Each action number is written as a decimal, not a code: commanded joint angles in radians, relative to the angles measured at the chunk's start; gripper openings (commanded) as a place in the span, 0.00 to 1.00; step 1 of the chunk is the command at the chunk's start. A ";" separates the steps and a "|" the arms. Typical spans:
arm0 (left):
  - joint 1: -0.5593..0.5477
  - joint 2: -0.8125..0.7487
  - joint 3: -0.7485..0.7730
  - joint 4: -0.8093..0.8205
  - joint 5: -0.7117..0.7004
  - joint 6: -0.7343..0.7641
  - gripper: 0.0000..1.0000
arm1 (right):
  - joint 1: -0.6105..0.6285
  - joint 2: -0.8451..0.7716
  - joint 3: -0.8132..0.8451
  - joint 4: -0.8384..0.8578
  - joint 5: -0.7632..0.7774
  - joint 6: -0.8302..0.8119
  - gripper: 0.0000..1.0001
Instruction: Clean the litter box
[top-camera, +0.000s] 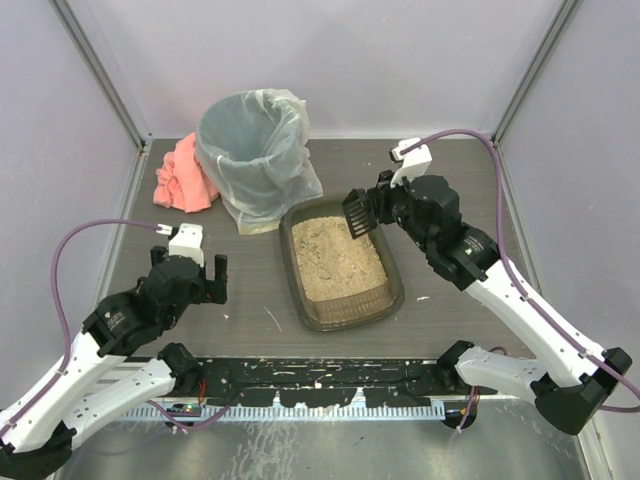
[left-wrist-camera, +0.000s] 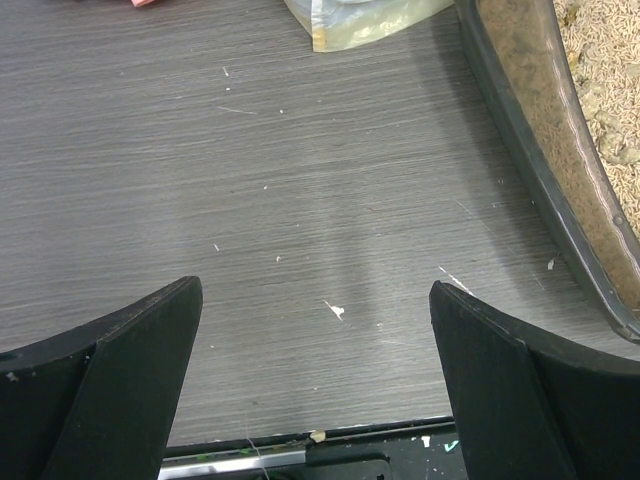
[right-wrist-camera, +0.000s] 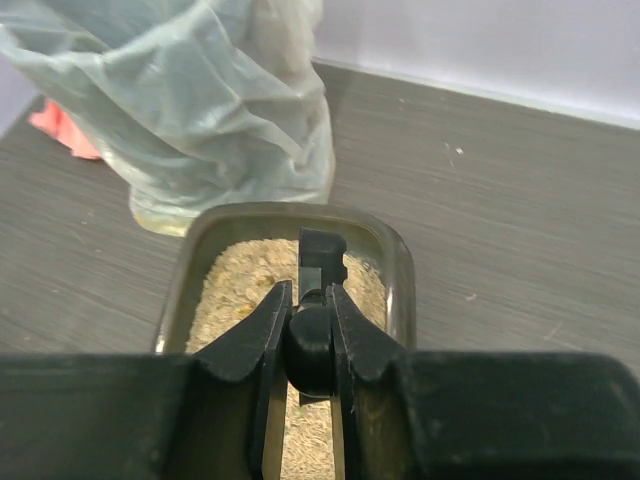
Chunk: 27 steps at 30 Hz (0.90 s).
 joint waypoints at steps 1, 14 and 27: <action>0.001 0.015 0.004 0.039 -0.012 0.009 0.98 | -0.001 0.062 0.026 -0.047 0.104 0.002 0.01; 0.001 0.005 0.003 0.039 -0.014 0.010 0.98 | 0.211 0.365 0.191 -0.095 0.515 -0.139 0.01; 0.001 0.006 0.004 0.035 -0.013 0.010 0.98 | 0.334 0.609 0.292 -0.155 0.802 -0.183 0.01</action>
